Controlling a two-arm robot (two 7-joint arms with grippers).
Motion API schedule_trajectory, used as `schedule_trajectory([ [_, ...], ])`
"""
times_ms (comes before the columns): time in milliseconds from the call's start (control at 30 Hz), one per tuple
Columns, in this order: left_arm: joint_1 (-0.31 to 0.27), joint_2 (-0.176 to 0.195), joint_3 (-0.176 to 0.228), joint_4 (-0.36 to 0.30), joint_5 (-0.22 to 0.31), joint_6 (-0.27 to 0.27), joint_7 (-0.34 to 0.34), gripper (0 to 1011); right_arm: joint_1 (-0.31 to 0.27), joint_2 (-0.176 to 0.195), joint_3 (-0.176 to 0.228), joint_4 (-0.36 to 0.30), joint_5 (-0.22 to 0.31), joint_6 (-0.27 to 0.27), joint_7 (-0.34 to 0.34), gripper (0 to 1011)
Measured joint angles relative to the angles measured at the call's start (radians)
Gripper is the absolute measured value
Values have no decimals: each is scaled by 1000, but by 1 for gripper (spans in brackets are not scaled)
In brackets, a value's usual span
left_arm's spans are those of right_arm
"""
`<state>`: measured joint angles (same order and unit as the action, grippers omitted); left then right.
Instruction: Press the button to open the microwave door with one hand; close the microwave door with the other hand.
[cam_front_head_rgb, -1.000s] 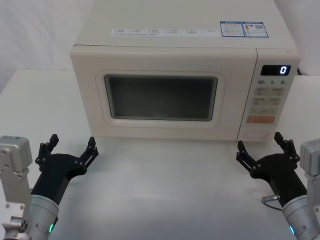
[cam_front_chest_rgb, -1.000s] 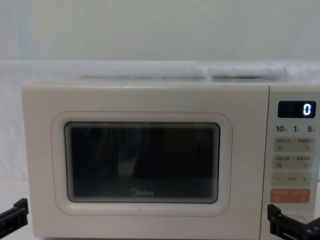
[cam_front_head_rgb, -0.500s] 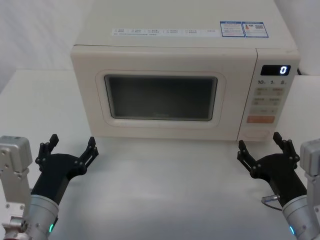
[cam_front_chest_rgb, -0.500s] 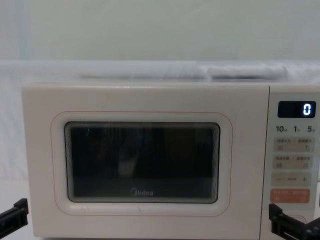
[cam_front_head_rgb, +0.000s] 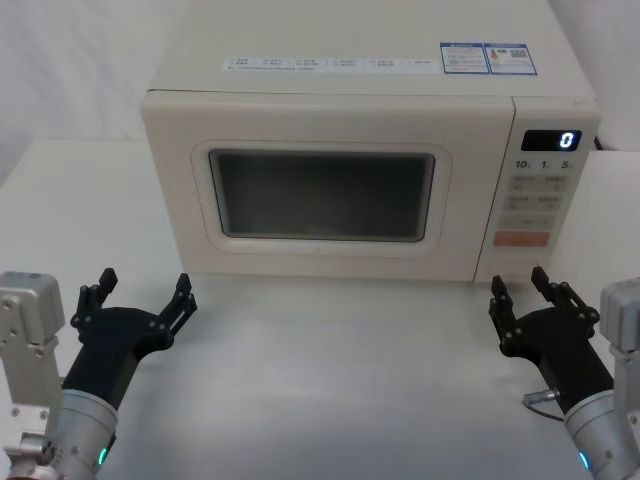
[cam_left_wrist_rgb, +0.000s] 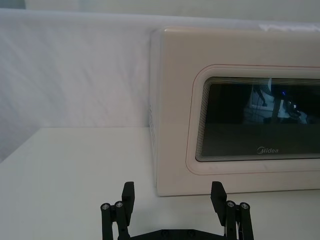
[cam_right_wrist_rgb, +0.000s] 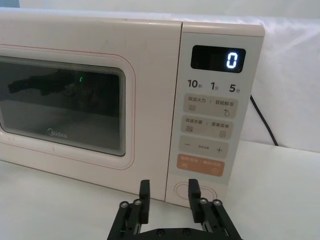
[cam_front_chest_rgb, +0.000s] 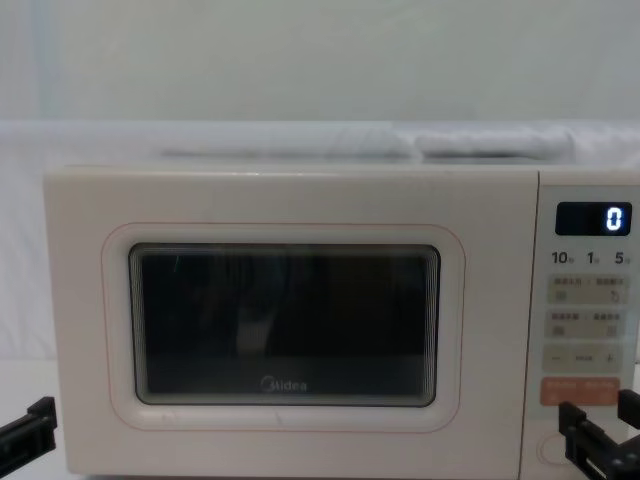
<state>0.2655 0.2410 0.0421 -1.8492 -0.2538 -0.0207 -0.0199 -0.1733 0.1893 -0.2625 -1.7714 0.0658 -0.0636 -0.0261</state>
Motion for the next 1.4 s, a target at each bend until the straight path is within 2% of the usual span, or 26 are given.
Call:
schedule_trajectory([
  [67,0,0,0,0,0,0,0,1001,0,0,0,0,0,0,0,488],
  [100,0,0,0,0,0,0,0,1001,0,0,0,0,0,0,0,422],
  [167,0,0,0,0,0,0,0,1001,0,0,0,0,0,0,0,385],
  [200,0,0,0,0,0,0,0,1001,0,0,0,0,0,0,0,316],
  [233,0,0,0,0,0,0,0,1001,0,0,0,0,0,0,0,316],
  [300,0,0,0,0,0,0,0,1001,0,0,0,0,0,0,0,218],
  [433,0,0,0,0,0,0,0,1001,0,0,0,0,0,0,0,107],
  [467,0,0,0,0,0,0,0,1001,0,0,0,0,0,0,0,107],
  [500,0,0,0,0,0,0,0,1001,0,0,0,0,0,0,0,52],
  [567,0,0,0,0,0,0,0,1001,0,0,0,0,0,0,0,4],
  [1400,0,0,0,0,0,0,0,1001,0,0,0,0,0,0,0,0],
])
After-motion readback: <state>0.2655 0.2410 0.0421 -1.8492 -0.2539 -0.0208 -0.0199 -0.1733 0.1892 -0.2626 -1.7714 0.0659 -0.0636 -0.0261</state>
